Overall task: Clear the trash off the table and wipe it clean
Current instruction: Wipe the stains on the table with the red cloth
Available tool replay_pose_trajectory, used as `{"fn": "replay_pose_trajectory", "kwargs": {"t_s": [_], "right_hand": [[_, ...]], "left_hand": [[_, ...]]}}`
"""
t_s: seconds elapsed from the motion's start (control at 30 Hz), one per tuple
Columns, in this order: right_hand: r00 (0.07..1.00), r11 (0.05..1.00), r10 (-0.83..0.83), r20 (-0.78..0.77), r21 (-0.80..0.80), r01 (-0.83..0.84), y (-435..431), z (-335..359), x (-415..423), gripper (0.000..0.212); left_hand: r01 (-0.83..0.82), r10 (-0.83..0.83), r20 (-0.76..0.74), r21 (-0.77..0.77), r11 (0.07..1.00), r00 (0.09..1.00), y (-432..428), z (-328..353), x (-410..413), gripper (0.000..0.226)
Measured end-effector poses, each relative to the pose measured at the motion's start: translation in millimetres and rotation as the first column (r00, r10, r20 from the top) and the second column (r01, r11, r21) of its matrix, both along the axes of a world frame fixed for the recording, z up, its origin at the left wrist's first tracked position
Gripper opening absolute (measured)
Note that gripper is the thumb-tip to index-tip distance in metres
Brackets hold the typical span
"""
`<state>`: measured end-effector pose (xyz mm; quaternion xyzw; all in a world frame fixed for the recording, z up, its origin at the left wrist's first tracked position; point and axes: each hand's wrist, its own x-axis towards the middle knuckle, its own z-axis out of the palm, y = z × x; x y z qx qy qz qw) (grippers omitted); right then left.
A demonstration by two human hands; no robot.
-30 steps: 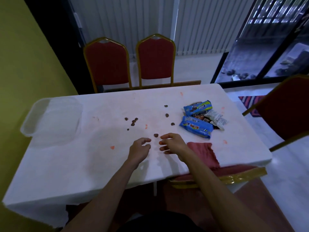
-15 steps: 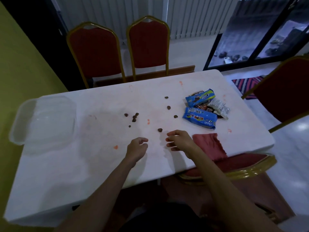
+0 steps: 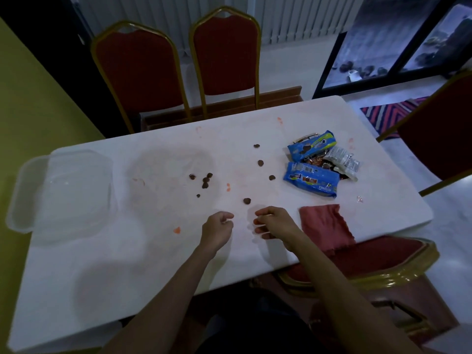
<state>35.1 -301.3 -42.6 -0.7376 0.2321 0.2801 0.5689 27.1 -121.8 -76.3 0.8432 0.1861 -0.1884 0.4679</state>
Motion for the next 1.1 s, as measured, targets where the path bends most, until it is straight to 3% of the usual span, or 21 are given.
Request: {"fn": "replay_pose_trajectory", "kwargs": {"t_s": [0.33,0.77,0.93,1.1], "right_hand": [[0.999,0.999,0.044,-0.016,0.028,-0.044,-8.3,-4.7,31.1,0.02],[0.992,0.991,0.081,-0.095,0.115,-0.07,1.2,-13.7,30.6,0.023],[0.988,0.99,0.138,-0.07,-0.015,-0.139,-29.7,-10.5,34.8,0.02],[0.994,0.968,0.106,-0.018,-0.227,-0.107,-93.5,-10.7,45.3,0.015]], "left_hand": [[-0.06,0.055,0.051,0.099,0.993,0.997,-27.9,-11.6,20.8,0.029],[-0.026,0.001,0.112,0.223,0.974,0.994,-36.0,-24.6,17.2,0.029],[-0.059,0.04,0.097,0.209,0.976,0.995,-34.6,-28.8,10.9,0.031],[-0.08,0.009,0.182,0.389,0.918,0.983,-41.0,-27.0,2.1,0.05]]}}
